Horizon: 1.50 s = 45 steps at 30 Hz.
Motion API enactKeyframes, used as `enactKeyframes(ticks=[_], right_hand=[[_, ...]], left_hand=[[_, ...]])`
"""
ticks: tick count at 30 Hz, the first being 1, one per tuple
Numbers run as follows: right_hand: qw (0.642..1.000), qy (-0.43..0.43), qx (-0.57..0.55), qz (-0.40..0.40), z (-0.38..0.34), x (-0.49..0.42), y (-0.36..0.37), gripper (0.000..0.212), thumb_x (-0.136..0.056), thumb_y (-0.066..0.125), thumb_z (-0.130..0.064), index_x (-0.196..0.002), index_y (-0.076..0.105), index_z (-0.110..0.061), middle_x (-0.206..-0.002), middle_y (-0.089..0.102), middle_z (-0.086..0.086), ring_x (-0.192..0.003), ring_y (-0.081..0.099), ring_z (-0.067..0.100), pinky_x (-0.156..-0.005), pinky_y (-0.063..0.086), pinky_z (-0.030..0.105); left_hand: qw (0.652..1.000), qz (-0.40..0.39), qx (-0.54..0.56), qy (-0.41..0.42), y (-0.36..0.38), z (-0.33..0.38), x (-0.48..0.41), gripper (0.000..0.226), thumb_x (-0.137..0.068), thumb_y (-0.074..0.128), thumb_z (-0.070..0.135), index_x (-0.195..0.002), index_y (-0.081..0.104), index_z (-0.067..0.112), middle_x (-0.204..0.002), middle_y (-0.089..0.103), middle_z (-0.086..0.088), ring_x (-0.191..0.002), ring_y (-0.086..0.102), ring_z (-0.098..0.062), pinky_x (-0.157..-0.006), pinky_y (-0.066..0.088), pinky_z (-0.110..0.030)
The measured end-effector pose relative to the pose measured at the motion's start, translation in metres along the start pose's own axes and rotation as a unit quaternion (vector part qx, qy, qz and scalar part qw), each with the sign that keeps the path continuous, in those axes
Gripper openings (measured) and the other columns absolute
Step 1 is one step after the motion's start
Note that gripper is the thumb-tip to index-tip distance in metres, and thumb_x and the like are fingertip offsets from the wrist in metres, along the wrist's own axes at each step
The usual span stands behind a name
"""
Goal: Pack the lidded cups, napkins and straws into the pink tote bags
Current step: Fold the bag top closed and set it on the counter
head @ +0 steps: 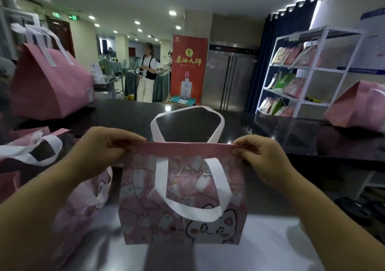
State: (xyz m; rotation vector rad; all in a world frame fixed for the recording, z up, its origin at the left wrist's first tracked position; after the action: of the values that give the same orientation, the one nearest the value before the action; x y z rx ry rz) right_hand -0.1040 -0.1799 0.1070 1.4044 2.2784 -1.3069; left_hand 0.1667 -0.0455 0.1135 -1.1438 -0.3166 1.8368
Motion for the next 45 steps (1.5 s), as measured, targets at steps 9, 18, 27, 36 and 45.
enactKeyframes(ticks=[9, 18, 27, 36, 45], right_hand=[[0.986, -0.106, -0.02, 0.124, -0.073, -0.078, -0.068, 0.013, -0.083, 0.065, -0.005, -0.091, 0.067, -0.015, -0.083, 0.066, -0.007, -0.077, 0.065, 0.001, -0.065, 0.053, 0.013], [0.941, -0.161, 0.133, 0.268, -0.108, -0.125, -0.09, 0.009, -0.081, 0.069, -0.009, -0.09, 0.071, -0.007, -0.076, 0.064, -0.005, -0.063, 0.056, 0.002, -0.06, 0.044, 0.013], [0.967, -0.037, 0.097, 0.233, -0.049, -0.159, -0.018, 0.008, -0.085, 0.063, -0.014, -0.085, 0.069, -0.01, -0.08, 0.068, 0.002, -0.071, 0.056, 0.012, -0.063, 0.039, 0.023], [1.0, 0.016, -0.013, 0.023, 0.015, -0.155, 0.019, 0.037, -0.076, 0.077, -0.034, -0.11, 0.062, -0.029, -0.099, 0.064, -0.011, -0.088, 0.061, 0.002, -0.07, 0.051, 0.015], [0.998, 0.042, 0.038, 0.021, 0.041, -0.136, 0.052, 0.022, -0.084, 0.066, -0.023, -0.106, 0.063, -0.026, -0.085, 0.067, -0.013, -0.074, 0.063, 0.004, -0.064, 0.057, 0.03]], left_hand=[[0.971, 0.162, -0.119, 0.128, -0.07, 0.067, -0.075, 0.034, -0.079, 0.062, -0.005, -0.109, 0.065, 0.011, -0.102, 0.068, -0.009, -0.088, 0.063, -0.014, -0.08, 0.05, -0.025], [0.952, 0.196, -0.158, 0.174, -0.057, 0.095, -0.117, 0.015, -0.081, 0.064, 0.01, -0.094, 0.068, 0.004, -0.099, 0.066, -0.013, -0.086, 0.06, -0.019, -0.074, 0.052, -0.032], [0.998, 0.032, -0.045, 0.001, 0.042, 0.037, -0.126, 0.067, -0.069, 0.051, 0.069, -0.12, 0.051, 0.026, -0.108, 0.05, 0.011, -0.091, 0.054, -0.005, -0.073, 0.049, -0.026], [0.988, 0.1, -0.049, -0.11, 0.059, -0.012, -0.113, 0.061, -0.07, 0.073, 0.018, -0.121, 0.039, 0.017, -0.119, 0.04, -0.003, -0.093, 0.055, -0.02, -0.081, 0.05, -0.04], [0.976, 0.108, -0.038, -0.184, 0.064, -0.043, -0.1, 0.057, -0.068, 0.077, 0.035, -0.108, 0.04, 0.02, -0.098, 0.056, 0.002, -0.085, 0.059, -0.016, -0.066, 0.049, -0.027]])
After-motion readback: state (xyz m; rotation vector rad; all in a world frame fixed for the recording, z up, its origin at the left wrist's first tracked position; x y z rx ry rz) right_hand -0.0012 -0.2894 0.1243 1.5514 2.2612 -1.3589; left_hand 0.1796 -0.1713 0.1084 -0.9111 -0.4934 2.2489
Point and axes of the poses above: each hand's wrist, its own x-axis away from the middle knuckle, its own y-axis out of the palm, z = x × y, the point moved 10 cm from there along -x, towards the middle knuckle
